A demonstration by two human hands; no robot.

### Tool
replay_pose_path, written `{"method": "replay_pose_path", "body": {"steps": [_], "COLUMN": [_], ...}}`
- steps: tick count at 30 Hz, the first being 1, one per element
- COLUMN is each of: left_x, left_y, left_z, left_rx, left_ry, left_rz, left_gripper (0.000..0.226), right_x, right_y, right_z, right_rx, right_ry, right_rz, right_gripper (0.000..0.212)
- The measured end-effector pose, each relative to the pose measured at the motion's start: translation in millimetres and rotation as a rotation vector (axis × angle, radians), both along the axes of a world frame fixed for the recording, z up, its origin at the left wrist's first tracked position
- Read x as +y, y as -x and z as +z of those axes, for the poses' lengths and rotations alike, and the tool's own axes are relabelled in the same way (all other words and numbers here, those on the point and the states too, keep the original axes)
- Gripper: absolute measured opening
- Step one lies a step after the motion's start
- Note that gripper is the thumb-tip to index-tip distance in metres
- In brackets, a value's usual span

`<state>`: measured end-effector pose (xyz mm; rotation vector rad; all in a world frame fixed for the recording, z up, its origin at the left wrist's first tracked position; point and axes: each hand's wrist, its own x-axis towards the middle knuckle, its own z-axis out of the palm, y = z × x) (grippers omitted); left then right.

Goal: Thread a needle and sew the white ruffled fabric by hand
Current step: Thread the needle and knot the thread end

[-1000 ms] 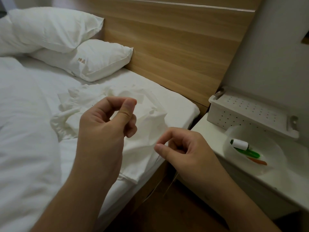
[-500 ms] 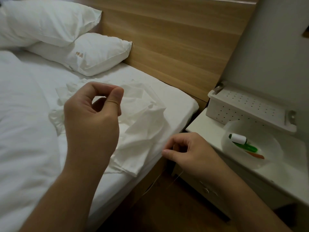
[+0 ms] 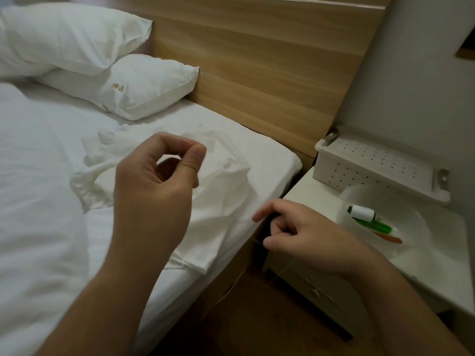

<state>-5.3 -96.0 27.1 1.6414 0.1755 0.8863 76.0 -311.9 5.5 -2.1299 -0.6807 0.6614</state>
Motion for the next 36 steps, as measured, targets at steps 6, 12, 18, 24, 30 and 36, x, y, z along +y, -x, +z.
{"method": "replay_pose_path", "body": {"steps": [6, 12, 18, 24, 30, 36], "left_x": [-15, -22, -26, -28, -29, -29], "left_y": [-3, -2, -2, -1, 2, 1], "left_z": [-5, -8, -12, -13, -12, -11], "left_rx": [0.014, 0.042, 0.102, 0.179, 0.289, 0.355], "left_ry": [-0.079, -0.106, -0.191, -0.271, -0.307, -0.307], "left_rz": [-0.132, -0.253, -0.295, -0.35, -0.424, -0.414], "left_gripper": [0.007, 0.011, 0.012, 0.011, 0.013, 0.018], "right_x": [6, 9, 13, 14, 13, 11], "right_y": [4, 10, 18, 19, 17, 15], "right_z": [15, 31, 45, 48, 45, 43], "right_rx": [-0.028, -0.061, -0.156, -0.189, -0.231, -0.258], "right_ry": [-0.091, -0.121, -0.163, -0.201, -0.242, -0.224], "right_rz": [-0.037, -0.022, -0.031, -0.036, -0.056, -0.045], "right_gripper": [0.028, 0.025, 0.026, 0.022, 0.021, 0.023]}}
